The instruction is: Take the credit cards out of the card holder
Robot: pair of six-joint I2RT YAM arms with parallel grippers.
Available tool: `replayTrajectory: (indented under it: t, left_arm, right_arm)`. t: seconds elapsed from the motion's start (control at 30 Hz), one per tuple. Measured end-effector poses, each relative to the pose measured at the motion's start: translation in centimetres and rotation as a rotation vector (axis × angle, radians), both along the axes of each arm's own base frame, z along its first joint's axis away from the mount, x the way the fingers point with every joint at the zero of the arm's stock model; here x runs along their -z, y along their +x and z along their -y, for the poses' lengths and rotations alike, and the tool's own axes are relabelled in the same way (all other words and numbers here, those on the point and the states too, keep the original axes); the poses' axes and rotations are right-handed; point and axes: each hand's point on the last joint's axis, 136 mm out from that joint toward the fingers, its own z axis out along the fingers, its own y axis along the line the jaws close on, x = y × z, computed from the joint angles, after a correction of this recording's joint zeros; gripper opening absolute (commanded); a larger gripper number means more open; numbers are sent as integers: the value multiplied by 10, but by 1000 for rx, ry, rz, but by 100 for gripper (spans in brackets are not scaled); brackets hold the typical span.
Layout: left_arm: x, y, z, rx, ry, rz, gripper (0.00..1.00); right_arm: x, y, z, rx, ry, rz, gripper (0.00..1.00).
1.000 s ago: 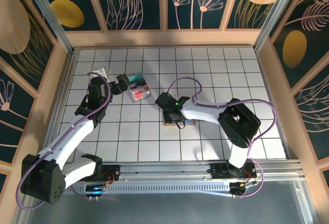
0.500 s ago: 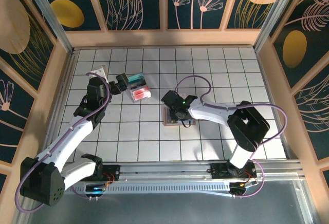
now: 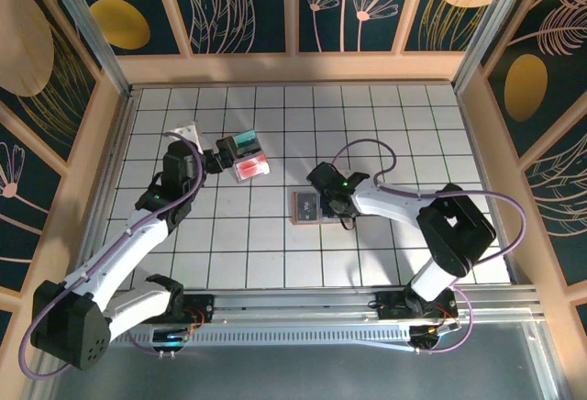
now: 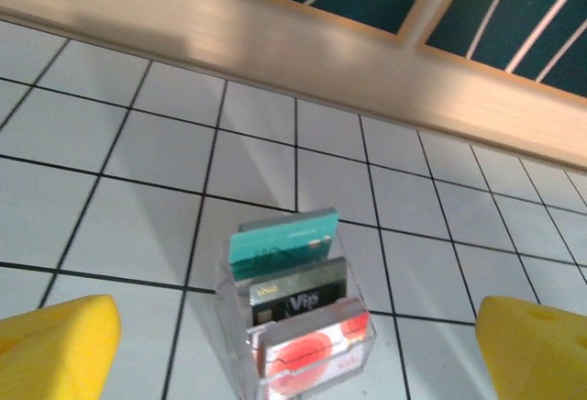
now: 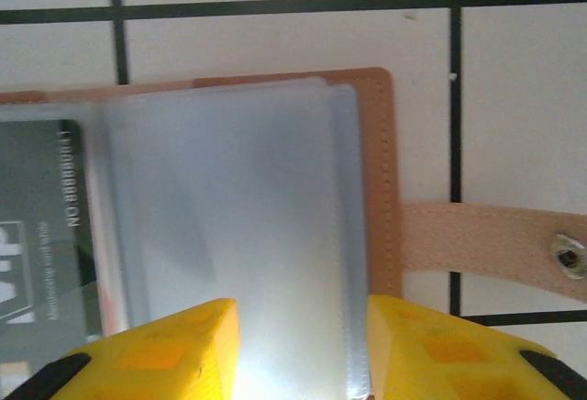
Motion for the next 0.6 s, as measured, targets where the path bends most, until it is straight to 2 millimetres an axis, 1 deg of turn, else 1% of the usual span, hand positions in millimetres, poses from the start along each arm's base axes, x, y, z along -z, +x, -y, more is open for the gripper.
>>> replayTrajectory:
  t: [0.17, 0.37, 0.43, 0.6]
  left_arm:
    - [12, -8, 25, 45, 40, -26, 99]
    - [27, -22, 58, 88, 131, -41, 99]
    - [37, -27, 70, 105, 166, -54, 99]
    - [70, -41, 97, 152, 267, -107, 99]
  right_arm:
    - [1, 1, 9, 25, 15, 5, 36]
    - [8, 0, 16, 42, 20, 0, 34]
    - [9, 0, 18, 46, 23, -2, 34]
    - [9, 4, 21, 62, 37, 2, 33]
